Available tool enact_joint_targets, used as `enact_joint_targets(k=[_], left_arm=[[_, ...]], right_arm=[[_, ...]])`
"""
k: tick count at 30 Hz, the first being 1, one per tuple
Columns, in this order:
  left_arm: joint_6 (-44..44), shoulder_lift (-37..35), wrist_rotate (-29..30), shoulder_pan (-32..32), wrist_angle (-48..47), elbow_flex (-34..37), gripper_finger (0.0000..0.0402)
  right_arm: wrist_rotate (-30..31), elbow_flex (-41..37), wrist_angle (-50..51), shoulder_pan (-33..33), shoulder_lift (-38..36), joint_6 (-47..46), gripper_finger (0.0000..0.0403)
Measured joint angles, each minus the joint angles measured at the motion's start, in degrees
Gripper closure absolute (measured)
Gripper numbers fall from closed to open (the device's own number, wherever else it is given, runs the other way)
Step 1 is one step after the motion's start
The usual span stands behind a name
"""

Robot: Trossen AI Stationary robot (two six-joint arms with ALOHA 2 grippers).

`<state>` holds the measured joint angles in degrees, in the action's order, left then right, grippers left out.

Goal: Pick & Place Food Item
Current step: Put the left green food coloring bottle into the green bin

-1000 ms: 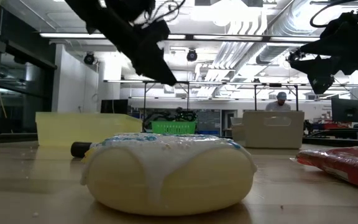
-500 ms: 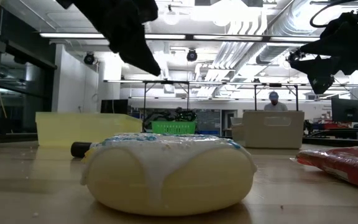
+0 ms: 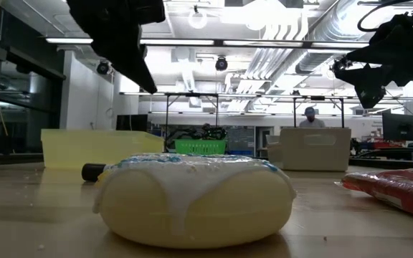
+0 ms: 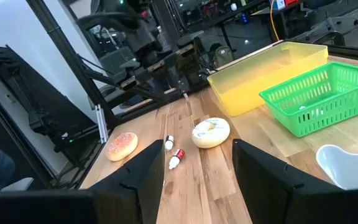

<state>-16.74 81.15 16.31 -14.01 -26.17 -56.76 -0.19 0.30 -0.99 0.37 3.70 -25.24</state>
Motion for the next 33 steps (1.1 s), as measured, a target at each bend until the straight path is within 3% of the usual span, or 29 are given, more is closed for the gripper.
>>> enact_joint_targets(k=[4, 16, 23, 33], left_arm=[[-0.77, 1.95, -1.65, -0.38, -3.68, -1.93, 0.0282], [0.21, 13.32, -6.76, -0.58, -21.6, -16.38, 0.0283], [0.25, 20.17, -10.72, -0.71, -25.95, -21.21, 0.0283], [0.36, 28.41, -11.27, -2.55, -32.67, -30.28, 0.0283]], right_arm=[[0.0, 0.01, 0.02, 0.0, 0.0, -0.01, 0.0228], [0.0, -0.01, 0.0, -0.01, 0.0, -0.01, 0.0228], [0.0, -0.01, 0.0, -0.01, 0.0, 0.01, 0.0228], [0.0, 0.0, 0.02, 0.0, 0.0, 0.01, 0.0228]])
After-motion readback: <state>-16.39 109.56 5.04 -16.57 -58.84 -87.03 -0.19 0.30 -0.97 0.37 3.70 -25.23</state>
